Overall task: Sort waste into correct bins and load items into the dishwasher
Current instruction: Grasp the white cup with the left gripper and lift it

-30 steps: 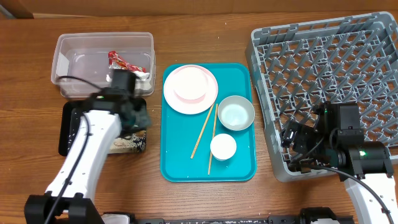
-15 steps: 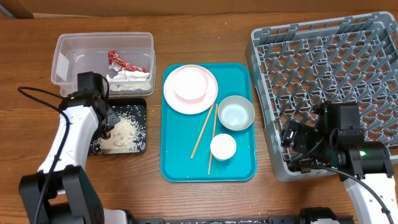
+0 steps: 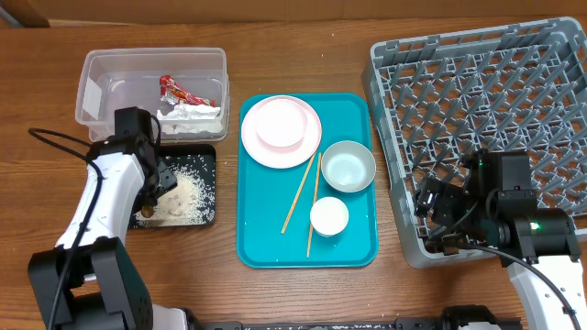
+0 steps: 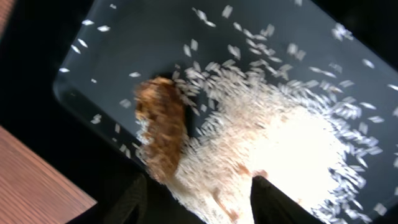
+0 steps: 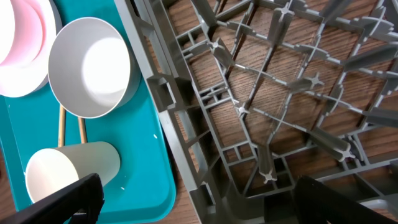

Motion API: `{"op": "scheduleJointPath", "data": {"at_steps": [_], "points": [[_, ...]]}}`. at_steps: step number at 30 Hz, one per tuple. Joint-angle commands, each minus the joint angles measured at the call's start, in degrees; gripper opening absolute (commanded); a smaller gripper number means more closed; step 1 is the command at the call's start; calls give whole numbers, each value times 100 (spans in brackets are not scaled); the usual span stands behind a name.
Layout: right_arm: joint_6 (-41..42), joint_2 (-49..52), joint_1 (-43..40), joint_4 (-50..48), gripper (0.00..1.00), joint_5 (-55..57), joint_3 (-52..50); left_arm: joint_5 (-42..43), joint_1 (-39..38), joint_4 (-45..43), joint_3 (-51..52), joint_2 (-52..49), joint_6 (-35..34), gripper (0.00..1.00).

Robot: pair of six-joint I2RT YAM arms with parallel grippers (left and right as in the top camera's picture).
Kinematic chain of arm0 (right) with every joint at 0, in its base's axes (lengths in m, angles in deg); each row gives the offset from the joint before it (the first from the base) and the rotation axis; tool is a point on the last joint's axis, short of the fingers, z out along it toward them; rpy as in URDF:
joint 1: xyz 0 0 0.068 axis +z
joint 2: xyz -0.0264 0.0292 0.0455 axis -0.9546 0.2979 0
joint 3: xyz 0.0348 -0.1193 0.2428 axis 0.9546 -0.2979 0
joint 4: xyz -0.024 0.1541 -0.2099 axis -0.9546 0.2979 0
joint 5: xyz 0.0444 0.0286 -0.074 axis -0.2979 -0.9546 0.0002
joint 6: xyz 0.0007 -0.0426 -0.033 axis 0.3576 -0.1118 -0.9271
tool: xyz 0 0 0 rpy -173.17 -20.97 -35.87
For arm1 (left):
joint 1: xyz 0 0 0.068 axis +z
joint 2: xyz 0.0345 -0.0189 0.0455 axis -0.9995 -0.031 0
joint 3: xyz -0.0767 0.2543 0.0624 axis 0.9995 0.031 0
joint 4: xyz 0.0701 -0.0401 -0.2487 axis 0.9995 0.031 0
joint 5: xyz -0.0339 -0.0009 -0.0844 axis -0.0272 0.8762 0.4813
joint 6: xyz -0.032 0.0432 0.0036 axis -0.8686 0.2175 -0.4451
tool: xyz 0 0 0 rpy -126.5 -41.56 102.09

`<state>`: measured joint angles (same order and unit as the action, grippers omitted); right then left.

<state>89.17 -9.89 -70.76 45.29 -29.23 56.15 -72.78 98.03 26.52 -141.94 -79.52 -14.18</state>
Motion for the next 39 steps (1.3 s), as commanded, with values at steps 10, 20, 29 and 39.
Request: {"op": "scheduleJointPath", "data": {"at_steps": [10,20,29,39], "points": [[-31,-35,-17,-66,100,7,179,3010,-1429,-328,-852,693,1534,62],[-33,-35,-17,-63,100,7,179,2280,-4074,-610,-852,188,1967,63],[-31,-35,-17,-61,100,7,179,1884,-4994,-581,-852,-691,2006,53],[-33,-35,-17,-61,100,7,179,1991,-4721,-356,-1316,-728,1746,4]]}}
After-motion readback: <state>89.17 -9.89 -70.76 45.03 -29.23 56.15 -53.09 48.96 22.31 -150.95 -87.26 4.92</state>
